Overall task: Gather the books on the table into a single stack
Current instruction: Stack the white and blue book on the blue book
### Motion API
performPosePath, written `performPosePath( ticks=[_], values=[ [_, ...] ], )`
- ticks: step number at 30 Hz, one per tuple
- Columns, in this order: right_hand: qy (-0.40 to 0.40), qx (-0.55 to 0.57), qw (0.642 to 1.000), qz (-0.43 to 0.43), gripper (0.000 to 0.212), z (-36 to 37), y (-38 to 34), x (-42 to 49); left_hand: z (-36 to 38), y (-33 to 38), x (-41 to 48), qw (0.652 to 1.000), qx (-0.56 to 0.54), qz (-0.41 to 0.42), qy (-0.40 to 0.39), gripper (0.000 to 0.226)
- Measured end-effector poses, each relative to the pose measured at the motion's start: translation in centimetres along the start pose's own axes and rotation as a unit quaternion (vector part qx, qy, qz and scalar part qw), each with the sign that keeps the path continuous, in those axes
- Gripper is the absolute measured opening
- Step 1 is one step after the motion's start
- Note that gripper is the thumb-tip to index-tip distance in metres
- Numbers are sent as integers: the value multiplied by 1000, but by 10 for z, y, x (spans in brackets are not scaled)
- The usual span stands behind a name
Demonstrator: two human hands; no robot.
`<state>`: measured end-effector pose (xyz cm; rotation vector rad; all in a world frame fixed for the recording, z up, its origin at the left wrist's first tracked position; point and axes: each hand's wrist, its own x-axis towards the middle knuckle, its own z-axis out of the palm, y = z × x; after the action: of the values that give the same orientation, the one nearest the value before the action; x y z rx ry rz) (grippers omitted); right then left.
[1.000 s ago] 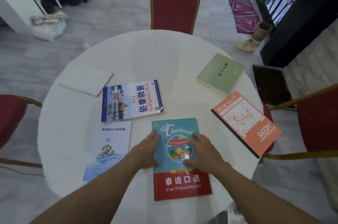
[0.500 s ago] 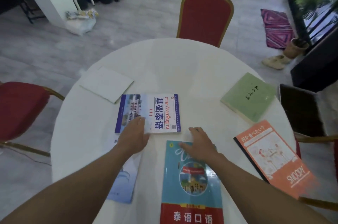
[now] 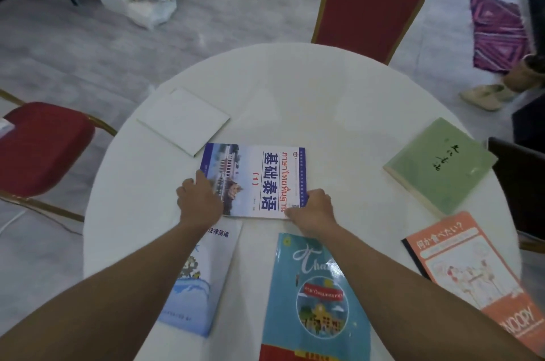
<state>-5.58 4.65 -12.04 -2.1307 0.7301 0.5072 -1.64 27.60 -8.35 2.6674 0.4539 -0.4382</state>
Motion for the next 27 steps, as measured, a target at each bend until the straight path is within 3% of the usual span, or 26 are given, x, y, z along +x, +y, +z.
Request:
performPosePath(
  ticks=[7, 10, 12, 15, 17, 20, 22, 24, 27],
  values=[
    [11, 187, 981, 40, 42, -19, -11, -11, -5, 4, -7, 981, -150, -104, -66, 36],
    [52, 289, 951, 92, 47, -21, -8, -17, 6, 4, -24, 950, -253, -151, -101, 39],
    [53, 344, 931, 111, 37, -16, -3, -24, 16, 5, -33, 929, -302, -167, -130, 40],
    [25, 365, 922, 125, 35, -6, -2, -36, 21, 15, -51, 907, -353, -140, -182, 32],
    [1, 375, 919, 120, 39, -2, -5, -42, 20, 23, -64, 900, -371, -105, -204, 13],
    [-11, 383, 917, 110, 59, 1, -12, -51, 16, 31, -78, 896, -369, -67, -239, 4],
    [-8, 386, 915, 117, 58, -2, -16, -57, 18, 30, -82, 899, -330, -52, -282, 10],
    [-13, 401, 908, 121, 50, -10, -18, -62, 23, 26, -80, 925, -234, -31, -297, 29],
    [-16, 395, 912, 108, 49, -24, -8, -64, 24, 23, -78, 971, -77, 6, -225, 53]
  ],
)
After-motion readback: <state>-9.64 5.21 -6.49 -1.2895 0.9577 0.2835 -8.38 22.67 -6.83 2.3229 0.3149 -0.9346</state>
